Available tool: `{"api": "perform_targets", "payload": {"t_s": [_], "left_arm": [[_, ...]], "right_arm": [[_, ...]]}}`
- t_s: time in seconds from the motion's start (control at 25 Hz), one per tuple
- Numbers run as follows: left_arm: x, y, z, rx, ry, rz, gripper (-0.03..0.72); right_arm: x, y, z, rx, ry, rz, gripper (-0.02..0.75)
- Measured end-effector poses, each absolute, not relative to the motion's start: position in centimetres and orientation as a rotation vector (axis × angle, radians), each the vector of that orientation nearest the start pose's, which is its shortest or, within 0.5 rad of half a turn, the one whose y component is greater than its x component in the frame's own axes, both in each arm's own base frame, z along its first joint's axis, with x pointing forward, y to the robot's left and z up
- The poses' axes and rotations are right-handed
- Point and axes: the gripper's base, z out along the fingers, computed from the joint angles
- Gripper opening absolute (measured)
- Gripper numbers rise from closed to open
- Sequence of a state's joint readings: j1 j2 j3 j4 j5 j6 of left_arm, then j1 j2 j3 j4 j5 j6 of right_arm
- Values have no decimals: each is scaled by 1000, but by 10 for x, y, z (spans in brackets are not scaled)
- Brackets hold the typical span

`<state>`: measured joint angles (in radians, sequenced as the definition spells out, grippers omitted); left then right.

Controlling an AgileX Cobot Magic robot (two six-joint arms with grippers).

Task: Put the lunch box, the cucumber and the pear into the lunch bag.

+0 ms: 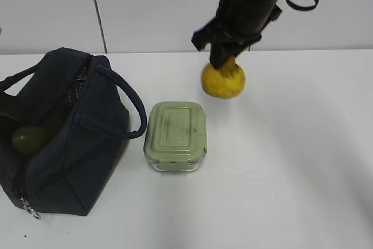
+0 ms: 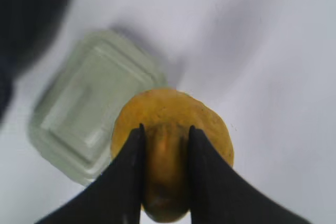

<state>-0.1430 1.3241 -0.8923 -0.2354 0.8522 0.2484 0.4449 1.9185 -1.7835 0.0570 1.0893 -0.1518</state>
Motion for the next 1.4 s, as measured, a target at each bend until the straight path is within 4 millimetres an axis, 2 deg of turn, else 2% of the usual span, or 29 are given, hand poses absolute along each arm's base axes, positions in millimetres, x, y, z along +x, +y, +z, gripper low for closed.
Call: {"api": "perform_targets", "payload": {"t_s": [0.12,0.24,0.36,0.56,0.8,0.96,1.08,1.2,1.36,1.4], "left_arm": [[241,-51,259,369,2723,-257,-19],[241,-51,259,369,2723,-257,-19],[241,-51,259,369,2723,-257,-19],[241,-51,259,370,2724,-257,-19],[241,-51,259,370,2724,-256,-19],[241,-51,259,371,2725,-256,-19],[241,-51,259,372,2726,-255,-19],[241,-51,259,372,2726,-255,-19],[240,-51,259,373,2729,-256,-19],[240,-51,259,373,2729,-256,-19]], "right_arm": [[365,202,340,-808,2395,427,161],[357,224,355,-881,2215,726,160],[356,243,356,-908,2084,948,160],[365,270,335,-890,1972,1163,160],[361,308,297,-959,1973,1234,160],[364,316,264,-1040,2055,1161,160],[366,314,250,-1081,2121,1087,169],[365,313,249,-1100,2134,1073,258],[365,313,249,-1107,2137,1070,484],[365,311,252,-1104,2132,1068,521]]}}
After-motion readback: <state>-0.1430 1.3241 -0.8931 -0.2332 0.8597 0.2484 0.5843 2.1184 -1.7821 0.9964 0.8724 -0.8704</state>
